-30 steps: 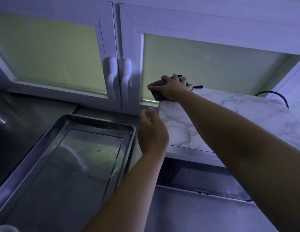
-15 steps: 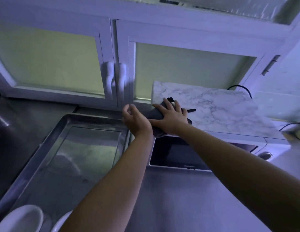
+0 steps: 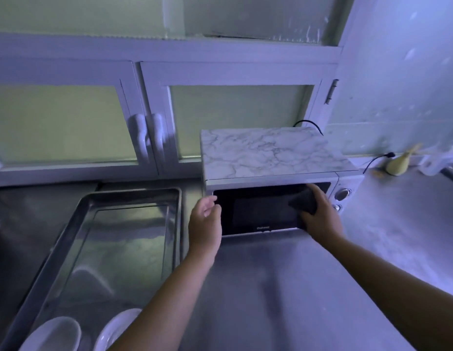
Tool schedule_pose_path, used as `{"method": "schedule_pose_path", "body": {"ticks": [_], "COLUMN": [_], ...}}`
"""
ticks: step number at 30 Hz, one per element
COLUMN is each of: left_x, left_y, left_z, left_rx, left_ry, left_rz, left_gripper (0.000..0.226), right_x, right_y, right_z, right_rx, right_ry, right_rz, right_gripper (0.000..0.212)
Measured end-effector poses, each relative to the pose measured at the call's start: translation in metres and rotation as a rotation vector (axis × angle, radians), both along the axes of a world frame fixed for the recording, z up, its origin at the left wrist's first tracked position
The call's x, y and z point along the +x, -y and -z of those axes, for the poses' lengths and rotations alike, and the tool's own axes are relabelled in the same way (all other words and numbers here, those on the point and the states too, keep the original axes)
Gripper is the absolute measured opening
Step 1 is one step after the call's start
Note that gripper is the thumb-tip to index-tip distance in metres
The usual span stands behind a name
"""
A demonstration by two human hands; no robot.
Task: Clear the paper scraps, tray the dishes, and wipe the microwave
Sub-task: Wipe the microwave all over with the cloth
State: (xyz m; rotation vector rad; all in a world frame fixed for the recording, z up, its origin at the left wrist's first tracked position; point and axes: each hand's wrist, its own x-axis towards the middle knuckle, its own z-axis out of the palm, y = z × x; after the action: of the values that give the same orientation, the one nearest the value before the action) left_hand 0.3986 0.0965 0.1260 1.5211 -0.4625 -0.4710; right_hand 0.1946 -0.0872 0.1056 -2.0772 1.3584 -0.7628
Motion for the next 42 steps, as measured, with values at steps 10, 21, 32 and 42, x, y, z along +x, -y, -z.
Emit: {"method": "schedule_pose_path", "body": {"ticks": [10,21,32,42], "left_x": [-0.094,-0.136,-0.143,-0.063], "left_y": [-0.01,0.001,0.004,0.01], "left_z": [0.005,0.008,0.025,0.014], "left_rx": [0.183,0.348,0.155,0.449], "left_ry": [-0.294,-0.474,-0.786,-0.028], "left_rz": [0.922,0.719,0.371,0.395], "left_gripper": [0.031,0.014,0.016,0.012], "right_x": [-0.094,-0.134,-0.089,-0.042], "right_y": [-0.105,-0.078,-0.083,-0.049], "right_z": [-0.03,-0.002,0.051,0.045], "right_rx": [1.177,1.472,1.339,1.04], "right_ry": [0.934,1.089,1.274,0.954], "right_rz": [-0.291,-0.294,-0.177,0.339], "right_gripper": [0.054,0.069,0.052,0.021]}}
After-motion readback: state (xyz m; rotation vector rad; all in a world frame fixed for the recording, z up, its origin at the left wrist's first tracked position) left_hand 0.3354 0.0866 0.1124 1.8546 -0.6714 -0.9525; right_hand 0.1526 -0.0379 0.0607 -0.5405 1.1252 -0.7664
